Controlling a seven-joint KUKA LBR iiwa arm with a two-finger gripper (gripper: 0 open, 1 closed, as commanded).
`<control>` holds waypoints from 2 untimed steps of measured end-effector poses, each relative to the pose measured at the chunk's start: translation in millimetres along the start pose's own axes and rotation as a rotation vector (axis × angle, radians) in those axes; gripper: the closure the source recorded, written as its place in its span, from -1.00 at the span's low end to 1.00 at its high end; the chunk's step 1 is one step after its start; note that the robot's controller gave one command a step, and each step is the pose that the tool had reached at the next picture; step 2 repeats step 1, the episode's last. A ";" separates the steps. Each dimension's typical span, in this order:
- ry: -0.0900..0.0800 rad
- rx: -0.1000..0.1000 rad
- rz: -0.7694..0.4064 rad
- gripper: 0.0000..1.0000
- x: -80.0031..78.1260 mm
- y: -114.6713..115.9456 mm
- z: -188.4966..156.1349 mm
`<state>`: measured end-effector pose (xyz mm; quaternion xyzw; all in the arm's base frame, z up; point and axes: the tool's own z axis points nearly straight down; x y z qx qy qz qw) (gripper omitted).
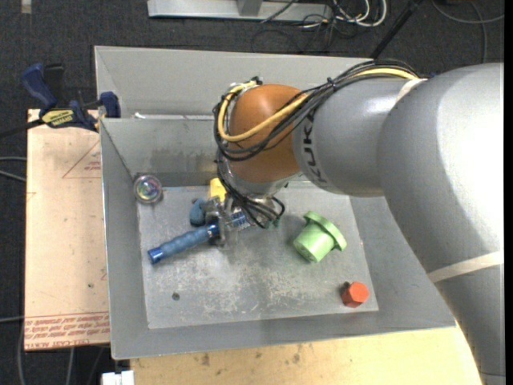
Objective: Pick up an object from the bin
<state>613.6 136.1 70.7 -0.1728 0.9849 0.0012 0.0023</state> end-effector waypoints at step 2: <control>-0.005 0.003 0.007 1.00 3.4 -4.5 -132.5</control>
Offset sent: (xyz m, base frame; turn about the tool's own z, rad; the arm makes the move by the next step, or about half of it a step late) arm -0.0040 -0.0066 0.1281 0.0053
